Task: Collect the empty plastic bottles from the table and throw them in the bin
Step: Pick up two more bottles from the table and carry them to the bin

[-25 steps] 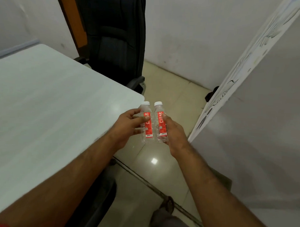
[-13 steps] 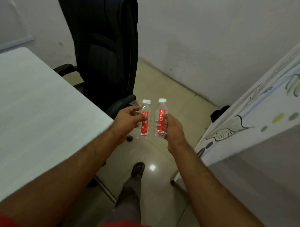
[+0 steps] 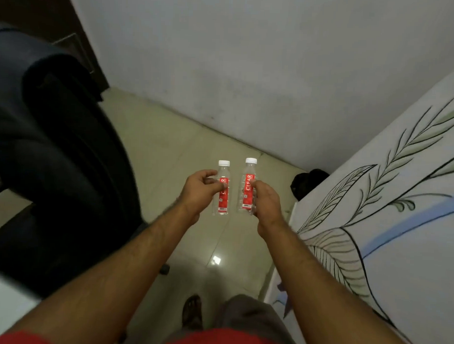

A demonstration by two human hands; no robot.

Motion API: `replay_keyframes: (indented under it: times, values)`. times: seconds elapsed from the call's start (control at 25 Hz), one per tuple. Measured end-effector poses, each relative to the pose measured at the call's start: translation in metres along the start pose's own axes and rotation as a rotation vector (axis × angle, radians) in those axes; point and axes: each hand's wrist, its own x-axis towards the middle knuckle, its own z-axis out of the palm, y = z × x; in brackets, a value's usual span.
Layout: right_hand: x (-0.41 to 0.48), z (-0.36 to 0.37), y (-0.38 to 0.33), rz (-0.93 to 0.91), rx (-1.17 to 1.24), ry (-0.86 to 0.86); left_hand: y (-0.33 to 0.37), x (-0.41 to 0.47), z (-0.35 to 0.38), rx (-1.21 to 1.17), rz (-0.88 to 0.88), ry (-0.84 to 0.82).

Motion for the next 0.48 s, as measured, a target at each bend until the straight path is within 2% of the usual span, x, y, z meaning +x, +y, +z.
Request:
replay_keyframes:
  times: [0.36,0.48]
  values:
    - [0.252,-0.079,-0.057,0.045,0.063,0.203,0.078,0.250,0.157,0.152,-0.059,-0.193]
    - [0.329,-0.125,-0.079,0.091,0.130,0.282,0.108,0.327,0.234,0.243,-0.088,-0.324]
